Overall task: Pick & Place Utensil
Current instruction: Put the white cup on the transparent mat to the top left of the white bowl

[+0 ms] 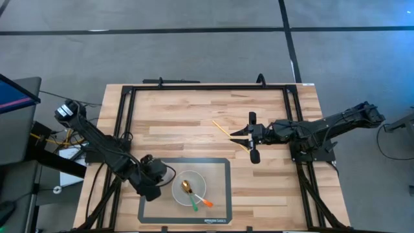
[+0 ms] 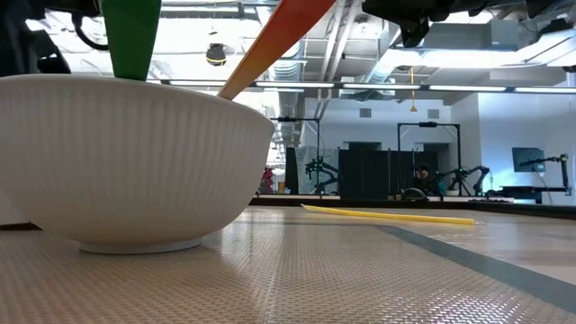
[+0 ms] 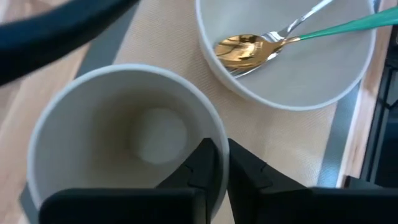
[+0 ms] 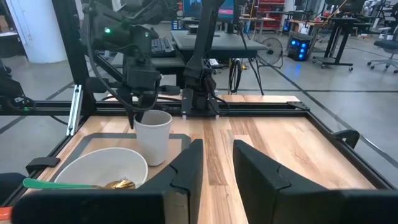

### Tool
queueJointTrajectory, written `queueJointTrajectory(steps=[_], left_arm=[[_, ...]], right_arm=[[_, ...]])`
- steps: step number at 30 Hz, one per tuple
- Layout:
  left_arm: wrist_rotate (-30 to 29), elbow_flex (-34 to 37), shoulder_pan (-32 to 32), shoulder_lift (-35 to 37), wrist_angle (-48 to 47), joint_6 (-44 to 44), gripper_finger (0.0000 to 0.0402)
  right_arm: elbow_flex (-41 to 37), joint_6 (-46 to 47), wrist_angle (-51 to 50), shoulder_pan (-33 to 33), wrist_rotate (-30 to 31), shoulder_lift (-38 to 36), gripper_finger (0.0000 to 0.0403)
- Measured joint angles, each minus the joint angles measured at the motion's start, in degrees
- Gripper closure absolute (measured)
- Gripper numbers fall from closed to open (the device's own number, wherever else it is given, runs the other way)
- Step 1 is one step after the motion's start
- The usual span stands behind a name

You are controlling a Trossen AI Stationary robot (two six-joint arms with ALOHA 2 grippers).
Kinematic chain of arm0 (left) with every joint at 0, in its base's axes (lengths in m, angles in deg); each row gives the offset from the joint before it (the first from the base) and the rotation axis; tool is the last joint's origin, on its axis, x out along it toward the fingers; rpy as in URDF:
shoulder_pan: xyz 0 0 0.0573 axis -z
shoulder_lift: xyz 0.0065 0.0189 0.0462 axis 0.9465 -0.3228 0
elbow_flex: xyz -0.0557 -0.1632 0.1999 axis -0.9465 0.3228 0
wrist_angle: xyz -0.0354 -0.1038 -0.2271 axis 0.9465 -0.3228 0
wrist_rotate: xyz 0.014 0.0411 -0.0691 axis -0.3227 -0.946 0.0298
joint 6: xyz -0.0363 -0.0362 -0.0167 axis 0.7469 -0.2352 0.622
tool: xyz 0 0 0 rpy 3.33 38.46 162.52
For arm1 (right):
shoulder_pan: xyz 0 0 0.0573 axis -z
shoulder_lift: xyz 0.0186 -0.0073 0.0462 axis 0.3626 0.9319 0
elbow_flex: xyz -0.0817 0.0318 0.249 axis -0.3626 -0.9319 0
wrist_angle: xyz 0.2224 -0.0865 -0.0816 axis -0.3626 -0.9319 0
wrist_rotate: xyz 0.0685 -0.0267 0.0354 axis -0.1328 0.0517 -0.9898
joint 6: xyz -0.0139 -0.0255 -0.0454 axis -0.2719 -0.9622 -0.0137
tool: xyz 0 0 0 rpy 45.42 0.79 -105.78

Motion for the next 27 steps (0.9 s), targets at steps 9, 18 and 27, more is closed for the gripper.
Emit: queueJointTrajectory(steps=[9, 18, 27], left_arm=[[0.88, 0.3, -0.26, 1.18, 1.66, 0.37, 0.0348], [0.45, 0.3, -0.66, 1.2, 2.19, 0.31, 0.0304], [0.42, 0.3, -0.66, 1.29, 2.79, 0.22, 0.0275]], right_arm=[[0.01, 0.0, 0.0, 0.02, -0.01, 0.0, 0.0321], [0.0, 0.0, 0.0, 0.02, -0.02, 0.0, 0.0321], [0.01, 0.01, 0.0, 0.02, 0.0, 0.0, 0.0321]])
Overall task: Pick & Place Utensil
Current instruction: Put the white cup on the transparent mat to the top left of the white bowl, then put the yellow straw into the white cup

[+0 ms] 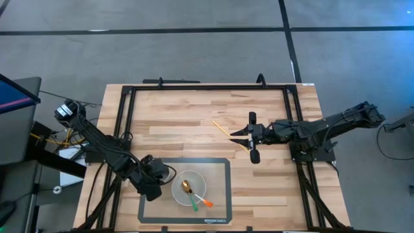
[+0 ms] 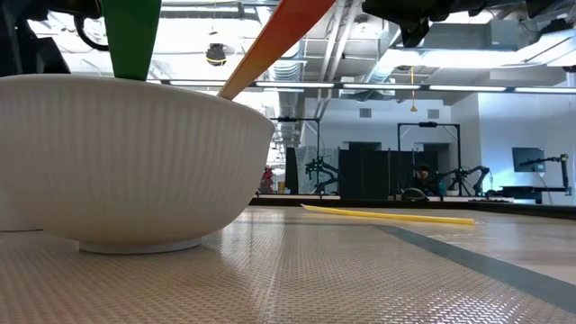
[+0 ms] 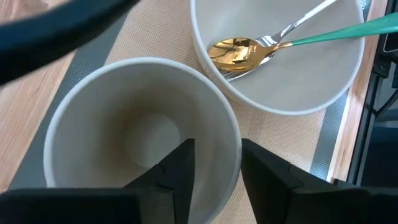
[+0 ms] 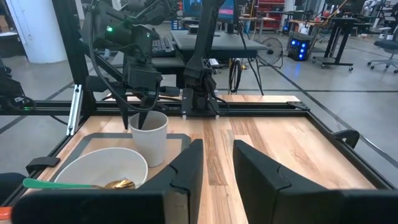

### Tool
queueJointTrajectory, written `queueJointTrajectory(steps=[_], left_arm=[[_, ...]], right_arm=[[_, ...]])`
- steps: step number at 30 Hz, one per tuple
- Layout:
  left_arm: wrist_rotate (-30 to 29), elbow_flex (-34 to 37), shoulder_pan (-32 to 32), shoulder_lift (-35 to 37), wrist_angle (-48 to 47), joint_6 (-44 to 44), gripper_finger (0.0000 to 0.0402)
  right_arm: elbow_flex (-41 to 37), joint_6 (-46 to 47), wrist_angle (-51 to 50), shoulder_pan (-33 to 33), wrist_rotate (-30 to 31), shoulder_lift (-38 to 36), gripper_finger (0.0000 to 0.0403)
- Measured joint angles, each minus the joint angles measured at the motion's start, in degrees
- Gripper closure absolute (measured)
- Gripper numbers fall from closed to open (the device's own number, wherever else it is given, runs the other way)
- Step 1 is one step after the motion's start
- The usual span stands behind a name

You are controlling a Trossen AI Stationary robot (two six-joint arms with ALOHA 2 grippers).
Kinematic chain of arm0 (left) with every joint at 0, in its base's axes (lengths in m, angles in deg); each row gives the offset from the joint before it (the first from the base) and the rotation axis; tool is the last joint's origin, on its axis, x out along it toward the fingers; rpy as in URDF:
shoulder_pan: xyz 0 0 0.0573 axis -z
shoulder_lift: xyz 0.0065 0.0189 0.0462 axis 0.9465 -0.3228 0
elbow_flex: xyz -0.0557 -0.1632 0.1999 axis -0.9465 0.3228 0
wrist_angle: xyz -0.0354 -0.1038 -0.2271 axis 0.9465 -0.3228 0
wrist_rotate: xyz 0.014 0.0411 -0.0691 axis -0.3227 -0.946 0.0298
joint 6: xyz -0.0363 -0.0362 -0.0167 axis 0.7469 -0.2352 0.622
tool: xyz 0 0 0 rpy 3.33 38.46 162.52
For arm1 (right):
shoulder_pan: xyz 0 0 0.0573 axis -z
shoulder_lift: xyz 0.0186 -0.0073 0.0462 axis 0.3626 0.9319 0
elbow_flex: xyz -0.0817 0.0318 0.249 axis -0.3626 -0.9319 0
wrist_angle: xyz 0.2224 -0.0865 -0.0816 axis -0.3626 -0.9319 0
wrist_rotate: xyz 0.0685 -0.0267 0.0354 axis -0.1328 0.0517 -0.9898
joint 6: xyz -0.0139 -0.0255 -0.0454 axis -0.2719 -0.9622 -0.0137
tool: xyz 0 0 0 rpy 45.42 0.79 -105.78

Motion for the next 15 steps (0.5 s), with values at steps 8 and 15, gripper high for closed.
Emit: queueJointTrajectory(steps=[8, 15], left_arm=[[0.48, -0.02, 0.0, 0.85, 1.14, 0.02, 0.0274], [0.34, -0.07, -0.37, 6.01, 1.42, 1.0, 0.0274]], right_arm=[[0.01, -0.01, 0.04, 0.13, 0.0, 0.0, 0.0321], [0.01, 0.15, 2.84, 1.34, 0.17, -0.02, 0.0321]])
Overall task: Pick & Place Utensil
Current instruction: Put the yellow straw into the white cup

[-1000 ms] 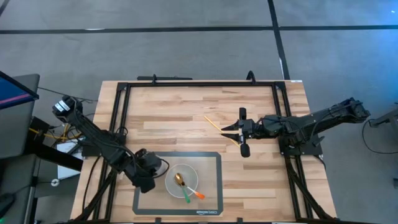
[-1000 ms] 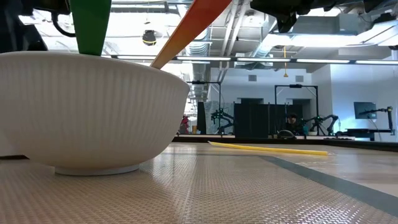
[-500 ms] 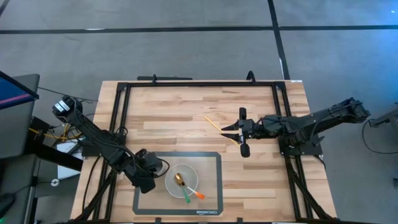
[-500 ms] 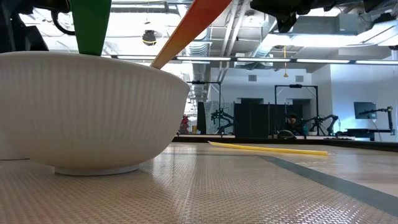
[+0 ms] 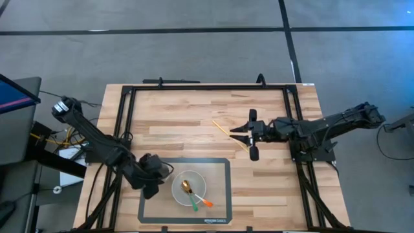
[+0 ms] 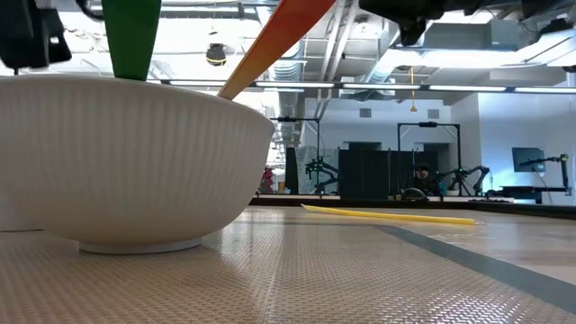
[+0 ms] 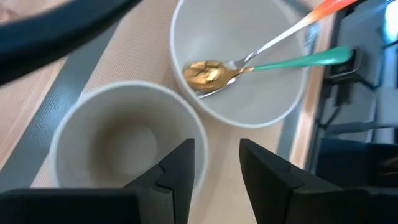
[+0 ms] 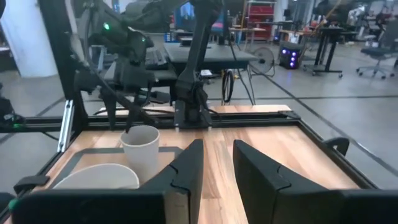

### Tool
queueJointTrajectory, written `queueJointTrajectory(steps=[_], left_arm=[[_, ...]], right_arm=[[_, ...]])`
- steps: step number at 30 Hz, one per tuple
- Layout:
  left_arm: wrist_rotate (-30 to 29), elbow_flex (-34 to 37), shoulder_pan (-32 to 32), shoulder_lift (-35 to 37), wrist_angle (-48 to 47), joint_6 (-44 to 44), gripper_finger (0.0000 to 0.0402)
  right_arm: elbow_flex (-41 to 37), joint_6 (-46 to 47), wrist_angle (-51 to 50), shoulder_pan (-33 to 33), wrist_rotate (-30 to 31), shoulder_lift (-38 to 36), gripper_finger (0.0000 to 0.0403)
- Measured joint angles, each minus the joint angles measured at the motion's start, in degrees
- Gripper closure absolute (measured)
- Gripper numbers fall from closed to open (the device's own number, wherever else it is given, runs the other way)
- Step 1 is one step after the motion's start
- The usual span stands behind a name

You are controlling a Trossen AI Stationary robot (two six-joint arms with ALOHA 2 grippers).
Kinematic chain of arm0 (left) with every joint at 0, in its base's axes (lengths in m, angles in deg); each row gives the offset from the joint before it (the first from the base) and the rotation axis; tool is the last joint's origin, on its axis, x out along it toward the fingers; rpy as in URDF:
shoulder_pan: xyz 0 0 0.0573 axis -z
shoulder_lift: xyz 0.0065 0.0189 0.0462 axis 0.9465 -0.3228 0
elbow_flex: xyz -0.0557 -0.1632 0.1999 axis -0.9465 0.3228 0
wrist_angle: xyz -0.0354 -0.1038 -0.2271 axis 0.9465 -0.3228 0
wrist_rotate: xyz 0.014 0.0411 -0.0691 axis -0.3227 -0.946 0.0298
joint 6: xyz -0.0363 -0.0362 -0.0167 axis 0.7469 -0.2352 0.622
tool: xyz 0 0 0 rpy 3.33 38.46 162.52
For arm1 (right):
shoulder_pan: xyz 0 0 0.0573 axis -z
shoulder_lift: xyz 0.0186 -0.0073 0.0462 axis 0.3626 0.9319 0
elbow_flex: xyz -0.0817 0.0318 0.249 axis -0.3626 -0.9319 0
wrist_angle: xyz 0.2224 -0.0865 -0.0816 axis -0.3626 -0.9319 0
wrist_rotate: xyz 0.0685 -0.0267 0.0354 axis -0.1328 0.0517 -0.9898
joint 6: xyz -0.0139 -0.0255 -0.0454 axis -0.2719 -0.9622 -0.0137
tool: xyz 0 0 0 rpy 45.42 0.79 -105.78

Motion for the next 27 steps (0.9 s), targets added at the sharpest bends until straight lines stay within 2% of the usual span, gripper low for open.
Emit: queueJointTrajectory(steps=[5, 12, 16, 21, 27], left_arm=[[-2.92, -0.02, 0.0, 4.87, 0.2, -0.15, 0.0274], [-9.76, -0.04, 0.0, 10.15, 0.5, -0.19, 0.0274], [-12.92, -0.04, 0.0, 11.37, 0.57, -0.21, 0.0274], [-13.41, -0.04, 0.02, 11.23, 0.55, -0.21, 0.0274], [-13.42, -0.04, 0.09, 11.15, 0.56, -0.21, 0.0274]], right_arm=[[0.08, 0.8, 0.13, 1.26, -0.01, 1.18, 0.0321], [0.44, 1.21, 1.58, 5.97, 1.17, 9.31, 0.0321], [4.09, 9.72, -4.83, 11.22, 1.53, 13.16, 0.0321], [8.26, 18.74, -17.53, 15.78, 1.51, 18.8, 0.0321], [11.16, 18.8, -20.74, 20.04, 1.07, 28.09, 0.0321]])
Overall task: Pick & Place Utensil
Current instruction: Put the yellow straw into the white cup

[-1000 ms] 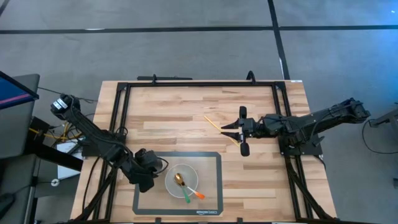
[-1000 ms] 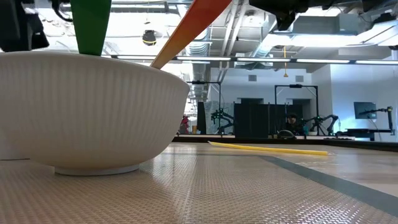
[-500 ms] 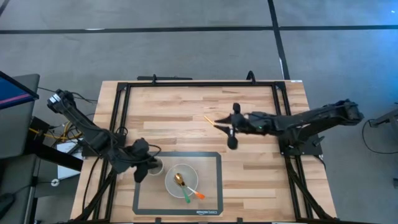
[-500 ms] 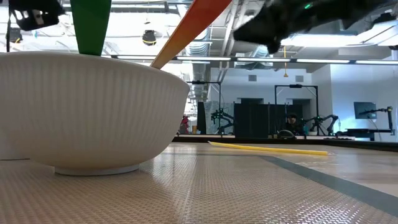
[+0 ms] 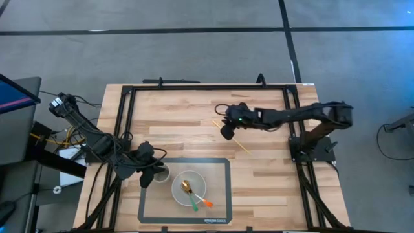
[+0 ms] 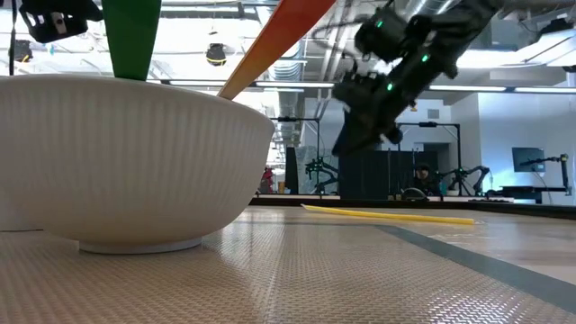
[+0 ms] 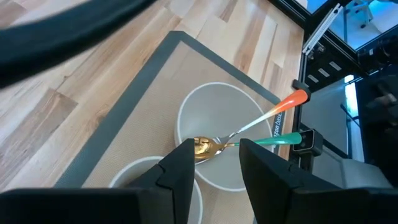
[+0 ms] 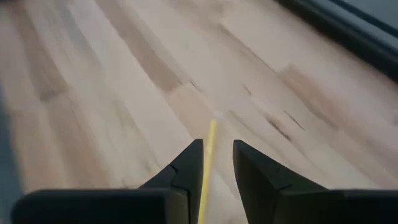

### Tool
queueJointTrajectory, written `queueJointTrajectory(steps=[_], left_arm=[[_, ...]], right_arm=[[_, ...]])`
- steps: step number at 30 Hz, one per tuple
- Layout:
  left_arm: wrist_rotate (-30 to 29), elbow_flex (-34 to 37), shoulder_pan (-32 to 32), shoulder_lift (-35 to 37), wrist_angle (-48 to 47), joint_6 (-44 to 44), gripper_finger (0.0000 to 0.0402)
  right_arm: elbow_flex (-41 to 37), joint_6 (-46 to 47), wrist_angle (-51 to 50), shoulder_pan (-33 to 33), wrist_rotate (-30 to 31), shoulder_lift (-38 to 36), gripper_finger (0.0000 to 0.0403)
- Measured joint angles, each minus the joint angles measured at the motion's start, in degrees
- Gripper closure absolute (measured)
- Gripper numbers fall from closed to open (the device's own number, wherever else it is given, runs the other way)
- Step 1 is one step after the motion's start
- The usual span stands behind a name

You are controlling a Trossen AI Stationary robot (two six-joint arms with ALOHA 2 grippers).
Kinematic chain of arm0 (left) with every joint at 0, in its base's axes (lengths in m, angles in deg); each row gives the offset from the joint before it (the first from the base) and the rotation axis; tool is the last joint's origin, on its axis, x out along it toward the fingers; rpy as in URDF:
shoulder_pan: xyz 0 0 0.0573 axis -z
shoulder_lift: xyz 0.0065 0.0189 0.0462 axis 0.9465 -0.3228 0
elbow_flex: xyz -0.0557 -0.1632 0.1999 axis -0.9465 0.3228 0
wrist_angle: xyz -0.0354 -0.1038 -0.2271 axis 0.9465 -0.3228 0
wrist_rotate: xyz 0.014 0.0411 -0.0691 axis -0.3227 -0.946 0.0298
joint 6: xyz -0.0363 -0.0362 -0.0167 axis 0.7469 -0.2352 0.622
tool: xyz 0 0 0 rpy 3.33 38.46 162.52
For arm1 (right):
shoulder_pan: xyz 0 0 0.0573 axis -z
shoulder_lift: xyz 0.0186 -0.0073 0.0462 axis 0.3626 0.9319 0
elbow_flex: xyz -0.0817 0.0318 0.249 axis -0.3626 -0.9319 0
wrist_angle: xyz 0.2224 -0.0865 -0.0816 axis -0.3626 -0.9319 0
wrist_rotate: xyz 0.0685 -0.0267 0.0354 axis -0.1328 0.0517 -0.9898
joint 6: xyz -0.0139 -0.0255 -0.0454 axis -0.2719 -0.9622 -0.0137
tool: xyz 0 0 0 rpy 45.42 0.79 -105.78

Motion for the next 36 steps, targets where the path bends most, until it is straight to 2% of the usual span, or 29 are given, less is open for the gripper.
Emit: queueJointTrajectory(steps=[3, 8, 10, 19, 27, 30, 36], left_arm=[[0.0, 0.0, 0.0, 0.0, 0.01, 0.0, 0.0274], [0.0, 0.0, 0.0, 0.0, -0.01, -0.01, 0.0274], [0.01, 0.0, 0.0, 0.0, -0.05, -0.02, 0.0274], [-0.2, 0.0, -0.02, 0.0, 0.0, -0.02, 0.0274], [-0.21, 0.0, -0.02, 0.0, 0.01, -0.02, 0.0274], [-0.2, 0.0, -0.02, 0.0, 0.01, -0.01, 0.0274], [-0.2, 0.0, -0.02, 0.0, 0.01, -0.02, 0.0274]], right_arm=[[1.68, -0.83, -0.47, 1.7, -1.58, 4.3, 0.0321], [5.76, -0.9, -0.59, 3.43, -8.78, 10.24, 0.0321], [7.4, -1.61, -1.64, 3.56, -9.91, 12.16, 0.0321], [14.76, -3.03, -11.4, 3.71, -10.07, 20.67, 0.0321], [17.82, -3.02, -12.42, 4.89, -9.67, 25.0, 0.0322], [17.86, -2.98, -12.28, 5.11, -10.12, 24.74, 0.0336], [17.67, -2.85, -11.87, 5.17, -10.09, 23.27, 0.0396]])
